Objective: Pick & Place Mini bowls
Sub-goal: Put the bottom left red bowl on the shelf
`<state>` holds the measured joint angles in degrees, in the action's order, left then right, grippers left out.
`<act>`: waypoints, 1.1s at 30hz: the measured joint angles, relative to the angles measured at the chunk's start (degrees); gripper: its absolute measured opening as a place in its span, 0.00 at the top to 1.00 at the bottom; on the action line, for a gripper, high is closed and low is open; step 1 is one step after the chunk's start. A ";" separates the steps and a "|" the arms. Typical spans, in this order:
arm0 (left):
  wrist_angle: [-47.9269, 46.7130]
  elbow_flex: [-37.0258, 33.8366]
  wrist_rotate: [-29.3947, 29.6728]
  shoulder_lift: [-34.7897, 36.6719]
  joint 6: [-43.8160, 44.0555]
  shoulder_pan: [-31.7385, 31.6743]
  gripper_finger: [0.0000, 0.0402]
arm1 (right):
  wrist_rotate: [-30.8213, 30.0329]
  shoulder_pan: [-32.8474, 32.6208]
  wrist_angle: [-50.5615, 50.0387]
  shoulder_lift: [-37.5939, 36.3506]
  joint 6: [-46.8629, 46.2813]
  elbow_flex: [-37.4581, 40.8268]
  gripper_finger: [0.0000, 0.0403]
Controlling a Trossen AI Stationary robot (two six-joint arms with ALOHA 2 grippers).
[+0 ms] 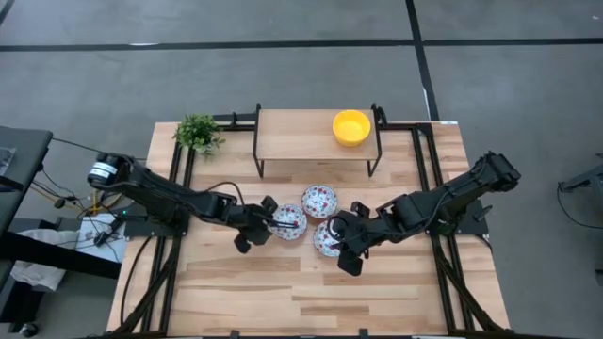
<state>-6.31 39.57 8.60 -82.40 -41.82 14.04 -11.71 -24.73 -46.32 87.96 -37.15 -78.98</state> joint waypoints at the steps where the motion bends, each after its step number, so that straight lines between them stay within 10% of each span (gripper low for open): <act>1: 0.00 0.00 -0.01 -0.44 0.01 0.00 0.59 | -0.02 -0.09 0.05 -0.02 -0.06 0.00 0.72; 22: 1.78 0.00 -0.40 -6.13 0.08 -2.89 0.60 | -0.06 -0.76 -0.01 -0.02 -0.39 0.00 0.72; 33: 1.85 0.02 -5.09 -6.13 0.06 -2.06 0.92 | -0.17 -0.76 0.01 -0.02 -0.39 0.00 0.72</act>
<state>-4.46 39.59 3.52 -88.53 -41.76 11.98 -11.88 -25.49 -46.31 87.94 -37.54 -78.98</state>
